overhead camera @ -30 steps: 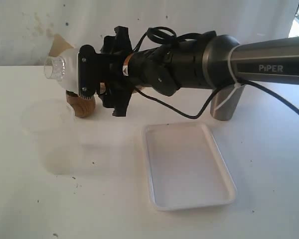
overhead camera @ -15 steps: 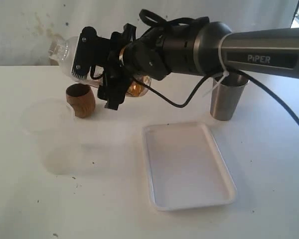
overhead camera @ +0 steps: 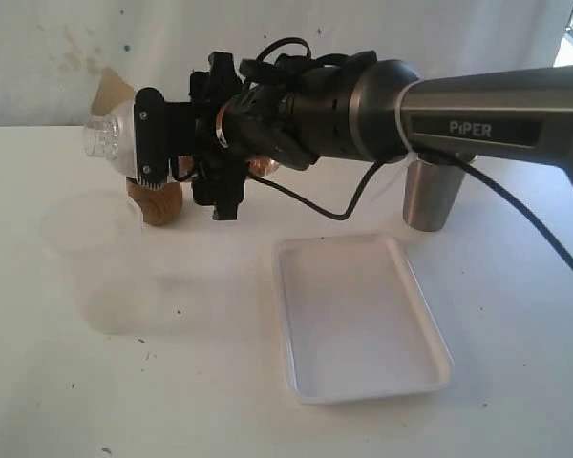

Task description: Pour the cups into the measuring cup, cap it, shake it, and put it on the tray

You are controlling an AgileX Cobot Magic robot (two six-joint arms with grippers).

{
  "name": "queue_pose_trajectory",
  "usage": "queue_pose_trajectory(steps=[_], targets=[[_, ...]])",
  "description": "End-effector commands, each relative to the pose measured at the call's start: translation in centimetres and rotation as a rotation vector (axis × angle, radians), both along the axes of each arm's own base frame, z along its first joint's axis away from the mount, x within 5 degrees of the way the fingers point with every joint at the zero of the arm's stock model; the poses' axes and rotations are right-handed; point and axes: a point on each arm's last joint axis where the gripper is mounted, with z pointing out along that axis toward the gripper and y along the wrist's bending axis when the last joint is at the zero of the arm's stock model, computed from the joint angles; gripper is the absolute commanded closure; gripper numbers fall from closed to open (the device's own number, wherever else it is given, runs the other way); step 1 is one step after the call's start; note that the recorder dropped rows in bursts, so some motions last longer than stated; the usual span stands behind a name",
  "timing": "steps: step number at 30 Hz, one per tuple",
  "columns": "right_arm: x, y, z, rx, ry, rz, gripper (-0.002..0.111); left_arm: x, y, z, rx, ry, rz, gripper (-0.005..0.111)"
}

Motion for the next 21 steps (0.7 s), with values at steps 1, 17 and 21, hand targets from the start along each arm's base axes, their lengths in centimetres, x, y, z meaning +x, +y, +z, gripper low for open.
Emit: queue_pose_trajectory(steps=[1, 17, 21], targets=[[0.18, 0.25, 1.29, -0.003, -0.088, 0.050, 0.108, -0.01, 0.00, -0.04, 0.000, -0.010, 0.000, 0.107], [0.34, 0.03, 1.36, -0.119, -0.155, 0.091, 0.108, -0.01, 0.00, -0.04, 0.000, -0.010, 0.000, 0.107], [0.36, -0.04, 1.34, -0.137, -0.160, 0.093, 0.108, -0.01, 0.00, -0.04, 0.000, -0.010, 0.000, 0.107]])
